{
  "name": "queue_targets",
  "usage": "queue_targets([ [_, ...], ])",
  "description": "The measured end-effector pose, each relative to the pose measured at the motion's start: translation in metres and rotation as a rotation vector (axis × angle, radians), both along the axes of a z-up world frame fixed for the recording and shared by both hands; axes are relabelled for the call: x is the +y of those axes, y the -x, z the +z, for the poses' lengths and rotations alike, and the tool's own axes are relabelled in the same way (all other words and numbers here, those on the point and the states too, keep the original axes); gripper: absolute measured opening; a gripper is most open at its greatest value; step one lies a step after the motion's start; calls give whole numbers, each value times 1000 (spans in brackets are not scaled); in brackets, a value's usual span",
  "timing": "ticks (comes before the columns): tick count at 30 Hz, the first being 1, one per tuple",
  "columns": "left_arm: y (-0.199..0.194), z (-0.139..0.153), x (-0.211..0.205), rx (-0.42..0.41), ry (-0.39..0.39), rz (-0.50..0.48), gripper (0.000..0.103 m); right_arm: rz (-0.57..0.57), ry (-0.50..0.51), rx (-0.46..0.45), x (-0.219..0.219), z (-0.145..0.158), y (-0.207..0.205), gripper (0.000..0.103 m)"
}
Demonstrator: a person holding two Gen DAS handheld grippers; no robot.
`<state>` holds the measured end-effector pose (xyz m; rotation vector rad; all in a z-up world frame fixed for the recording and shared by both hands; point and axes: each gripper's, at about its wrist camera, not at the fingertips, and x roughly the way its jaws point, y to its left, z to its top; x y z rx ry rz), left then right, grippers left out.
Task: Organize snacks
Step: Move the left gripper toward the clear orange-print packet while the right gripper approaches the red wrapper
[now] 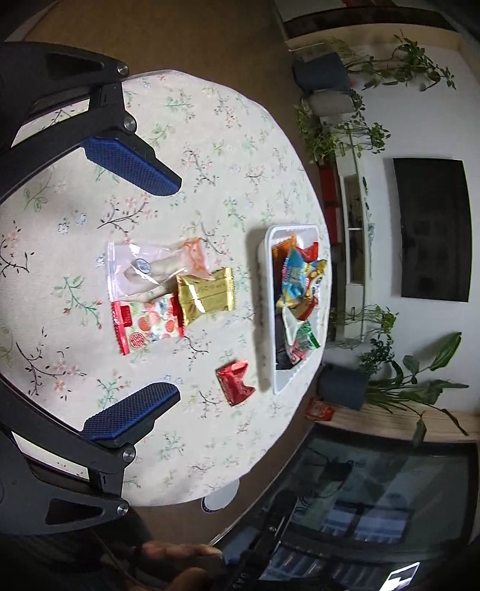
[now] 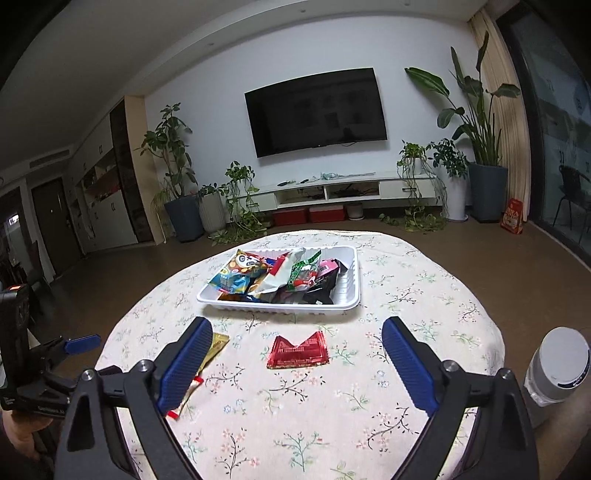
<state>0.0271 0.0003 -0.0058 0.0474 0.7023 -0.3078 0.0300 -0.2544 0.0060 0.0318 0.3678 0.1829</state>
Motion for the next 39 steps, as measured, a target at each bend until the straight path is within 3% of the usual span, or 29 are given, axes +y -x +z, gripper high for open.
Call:
queue_targets([
  [8,-27,-20,18,125,34,56,103,-4,13,33,2,-7,-3,95],
  [17,-59,-15,24,223,15,49,102,-4,147,143,21,-25,-19,95],
  [24,-71,-19,13,235,-80,7,102,61,52,203,20,-29,-24,95],
  [28,-73,-29,20,247,-23,-5,102,110,12,134,23,-15,-24,95],
  [34,-92,-45,23,299,-22,-2,99,115,111,33,28,8,-65,96],
  [37,-91,-49,20,312,-32,-17,94,62,57,133,16,2,-82,92],
  [39,-92,-53,21,323,-24,-19,90,58,77,165,18,-6,-74,92],
])
